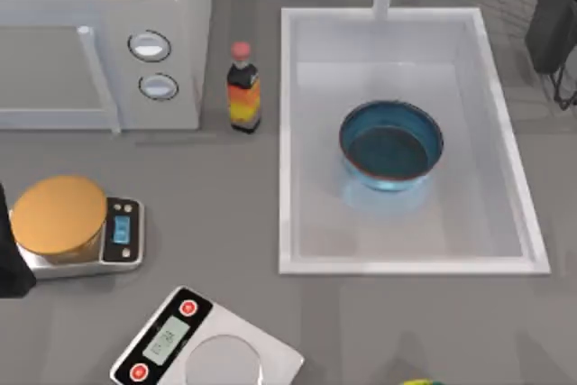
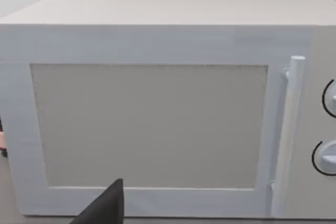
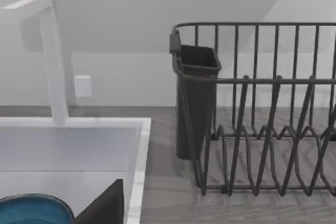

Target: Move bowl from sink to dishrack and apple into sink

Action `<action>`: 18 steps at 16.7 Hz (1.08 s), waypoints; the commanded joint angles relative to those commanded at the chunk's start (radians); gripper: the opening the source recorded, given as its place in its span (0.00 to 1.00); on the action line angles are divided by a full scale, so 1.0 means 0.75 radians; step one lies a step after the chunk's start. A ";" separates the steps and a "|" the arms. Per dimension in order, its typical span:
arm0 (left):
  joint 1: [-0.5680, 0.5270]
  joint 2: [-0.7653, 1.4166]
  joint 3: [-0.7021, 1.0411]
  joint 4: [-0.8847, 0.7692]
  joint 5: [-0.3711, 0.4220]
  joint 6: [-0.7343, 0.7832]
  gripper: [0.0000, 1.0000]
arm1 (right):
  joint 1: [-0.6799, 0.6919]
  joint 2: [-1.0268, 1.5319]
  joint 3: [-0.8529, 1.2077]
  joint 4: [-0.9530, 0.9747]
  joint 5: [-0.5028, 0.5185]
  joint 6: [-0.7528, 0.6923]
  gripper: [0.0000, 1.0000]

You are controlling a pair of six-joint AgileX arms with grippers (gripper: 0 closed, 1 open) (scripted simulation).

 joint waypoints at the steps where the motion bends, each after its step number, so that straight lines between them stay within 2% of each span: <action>1: 0.000 0.000 0.000 0.000 0.000 0.000 1.00 | 0.000 0.000 0.000 0.000 0.000 0.000 1.00; 4: 0.000 0.000 0.000 0.000 0.000 0.000 1.00 | 0.006 0.030 0.023 -0.015 0.000 0.008 1.00; 8: 0.000 0.000 0.000 0.000 0.000 0.000 1.00 | 0.042 0.240 0.178 -0.121 0.008 0.063 1.00; 12: 0.000 0.000 0.000 0.000 0.000 0.000 1.00 | 0.103 0.615 0.448 -0.315 0.027 0.148 1.00; 18: 0.000 0.000 0.000 0.000 0.000 0.000 1.00 | 0.226 1.372 1.002 -0.719 0.070 0.298 1.00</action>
